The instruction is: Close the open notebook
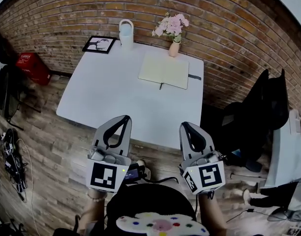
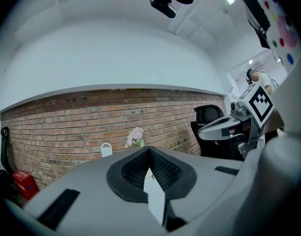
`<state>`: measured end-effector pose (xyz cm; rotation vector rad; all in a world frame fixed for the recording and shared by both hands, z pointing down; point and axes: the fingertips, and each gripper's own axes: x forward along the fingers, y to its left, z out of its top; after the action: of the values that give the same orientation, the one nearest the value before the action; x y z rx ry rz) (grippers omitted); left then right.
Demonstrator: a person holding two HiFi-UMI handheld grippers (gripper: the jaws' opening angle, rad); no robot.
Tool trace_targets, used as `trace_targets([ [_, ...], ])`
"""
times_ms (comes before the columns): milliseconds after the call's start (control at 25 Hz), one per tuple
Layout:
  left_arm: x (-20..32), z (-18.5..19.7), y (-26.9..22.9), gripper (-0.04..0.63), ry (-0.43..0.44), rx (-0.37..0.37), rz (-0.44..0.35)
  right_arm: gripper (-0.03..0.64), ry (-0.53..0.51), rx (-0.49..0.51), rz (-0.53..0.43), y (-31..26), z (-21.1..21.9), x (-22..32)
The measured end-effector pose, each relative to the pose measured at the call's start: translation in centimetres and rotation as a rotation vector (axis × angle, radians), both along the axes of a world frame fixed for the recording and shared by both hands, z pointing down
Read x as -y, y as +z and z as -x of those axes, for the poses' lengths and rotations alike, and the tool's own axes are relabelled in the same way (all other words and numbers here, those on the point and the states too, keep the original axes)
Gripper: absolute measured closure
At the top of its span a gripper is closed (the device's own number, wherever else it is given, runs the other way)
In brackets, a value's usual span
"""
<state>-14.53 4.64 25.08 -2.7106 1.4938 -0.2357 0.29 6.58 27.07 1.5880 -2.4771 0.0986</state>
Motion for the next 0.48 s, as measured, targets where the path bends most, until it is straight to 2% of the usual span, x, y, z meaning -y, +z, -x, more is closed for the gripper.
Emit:
trace_targets([
  [480, 1.9, 0.8, 0.8, 0.578, 0.031, -0.015, 0.014, 0.577, 0.050, -0.025, 0.007, 0.0, 0.1, 1.1],
])
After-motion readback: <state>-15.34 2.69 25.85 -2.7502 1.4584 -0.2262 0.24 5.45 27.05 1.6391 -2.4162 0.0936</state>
